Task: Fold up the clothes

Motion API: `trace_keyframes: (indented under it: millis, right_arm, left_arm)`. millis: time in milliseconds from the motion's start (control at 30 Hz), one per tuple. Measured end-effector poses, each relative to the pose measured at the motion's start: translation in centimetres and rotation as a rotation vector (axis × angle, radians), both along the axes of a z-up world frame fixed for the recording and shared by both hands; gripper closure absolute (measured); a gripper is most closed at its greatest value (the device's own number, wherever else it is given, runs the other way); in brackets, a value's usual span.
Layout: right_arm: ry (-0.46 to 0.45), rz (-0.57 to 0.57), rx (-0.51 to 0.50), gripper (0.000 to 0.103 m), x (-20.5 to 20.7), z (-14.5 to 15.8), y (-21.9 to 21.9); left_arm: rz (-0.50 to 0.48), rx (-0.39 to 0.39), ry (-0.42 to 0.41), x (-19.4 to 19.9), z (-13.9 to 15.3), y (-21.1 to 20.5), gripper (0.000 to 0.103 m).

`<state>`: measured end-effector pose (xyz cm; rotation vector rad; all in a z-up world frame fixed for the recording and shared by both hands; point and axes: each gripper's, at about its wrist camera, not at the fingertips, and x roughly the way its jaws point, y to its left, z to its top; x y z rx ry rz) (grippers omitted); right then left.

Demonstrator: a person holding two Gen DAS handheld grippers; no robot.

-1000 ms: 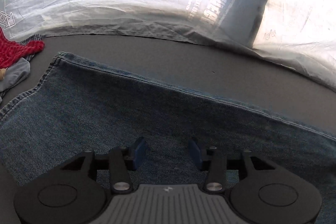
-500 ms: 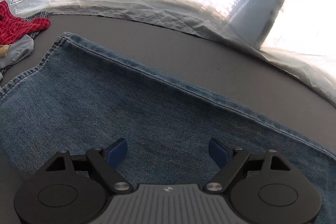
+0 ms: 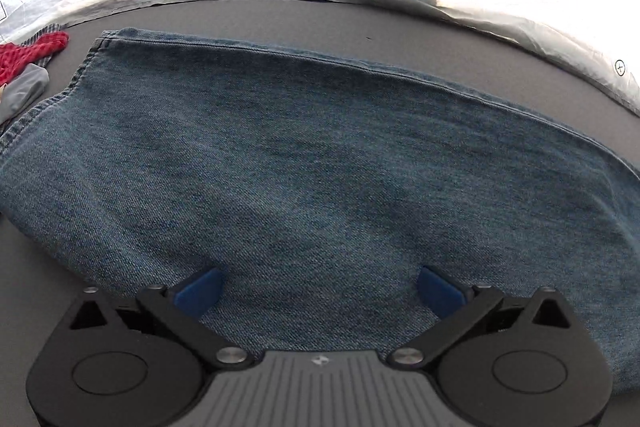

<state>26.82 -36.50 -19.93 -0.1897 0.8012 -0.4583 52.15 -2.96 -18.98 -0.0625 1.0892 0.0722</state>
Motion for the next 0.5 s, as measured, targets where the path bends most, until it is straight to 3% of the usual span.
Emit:
trace_keyframes:
  millis: [100, 167, 400, 500]
  right_arm:
    - [0.098, 0.027, -0.092, 0.001, 1.2, -2.4, 1.6]
    - [0.087, 0.060, -0.118, 0.001, 2.1, -2.7, 2.3]
    - [-0.141, 0.047, -0.238, 0.001, 6.2, 1.3, 3.6]
    - [-0.168, 0.014, -0.191, 0.000, 7.1, 2.1, 2.8]
  left_arm:
    - [-0.007, 0.002, -0.006, -0.1, 0.0, -0.1, 0.000]
    - [-0.014, 0.002, -0.011, -0.2, 0.0, -0.1, 0.000]
    - [-0.039, 0.005, -0.003, 0.1, 0.1, -0.2, 0.000]
    - [-0.049, 0.005, -0.009, 0.0, 0.1, -0.1, 0.000]
